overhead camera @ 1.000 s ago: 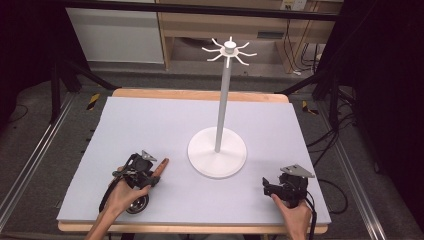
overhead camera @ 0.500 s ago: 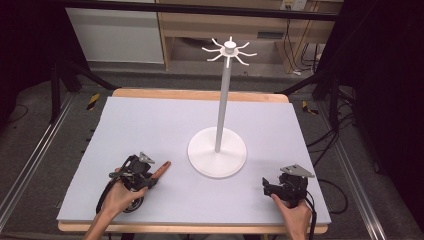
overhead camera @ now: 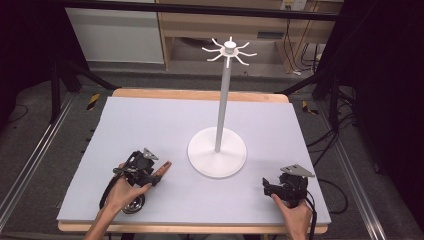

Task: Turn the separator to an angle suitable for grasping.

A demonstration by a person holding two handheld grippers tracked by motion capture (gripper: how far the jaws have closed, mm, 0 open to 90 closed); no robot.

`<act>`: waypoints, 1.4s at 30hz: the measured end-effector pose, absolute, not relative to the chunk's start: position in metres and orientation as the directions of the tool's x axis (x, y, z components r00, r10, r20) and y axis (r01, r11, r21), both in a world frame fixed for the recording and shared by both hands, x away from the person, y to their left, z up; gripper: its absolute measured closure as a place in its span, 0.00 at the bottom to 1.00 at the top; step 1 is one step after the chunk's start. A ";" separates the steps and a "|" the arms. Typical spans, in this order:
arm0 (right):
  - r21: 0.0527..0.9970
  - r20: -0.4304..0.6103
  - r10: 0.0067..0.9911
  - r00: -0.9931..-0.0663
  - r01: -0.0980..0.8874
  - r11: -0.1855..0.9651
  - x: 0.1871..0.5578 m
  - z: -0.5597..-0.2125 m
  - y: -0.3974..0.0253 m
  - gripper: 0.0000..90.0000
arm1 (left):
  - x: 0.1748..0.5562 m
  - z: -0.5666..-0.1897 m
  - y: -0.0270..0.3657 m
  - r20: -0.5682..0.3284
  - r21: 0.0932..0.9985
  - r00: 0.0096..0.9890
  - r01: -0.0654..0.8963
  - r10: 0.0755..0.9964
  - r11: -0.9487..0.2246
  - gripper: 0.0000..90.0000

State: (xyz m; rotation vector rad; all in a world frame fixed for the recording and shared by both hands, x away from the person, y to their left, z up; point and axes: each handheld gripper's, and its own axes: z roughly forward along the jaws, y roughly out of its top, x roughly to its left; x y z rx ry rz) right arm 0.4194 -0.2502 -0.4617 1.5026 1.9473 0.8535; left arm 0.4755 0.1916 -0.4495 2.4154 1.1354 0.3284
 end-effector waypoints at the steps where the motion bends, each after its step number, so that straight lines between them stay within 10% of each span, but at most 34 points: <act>1: 0.752 -0.030 0.971 -0.238 0.635 0.179 0.419 -0.462 -0.250 0.11 | 0.479 -0.450 0.189 0.028 0.481 0.634 0.669 0.773 -0.566 0.62; 42: 0.730 -0.013 0.966 -0.258 0.658 0.185 0.423 -0.465 -0.251 0.11 | 0.494 -0.450 0.174 0.020 0.378 0.620 0.721 0.784 -0.580 0.75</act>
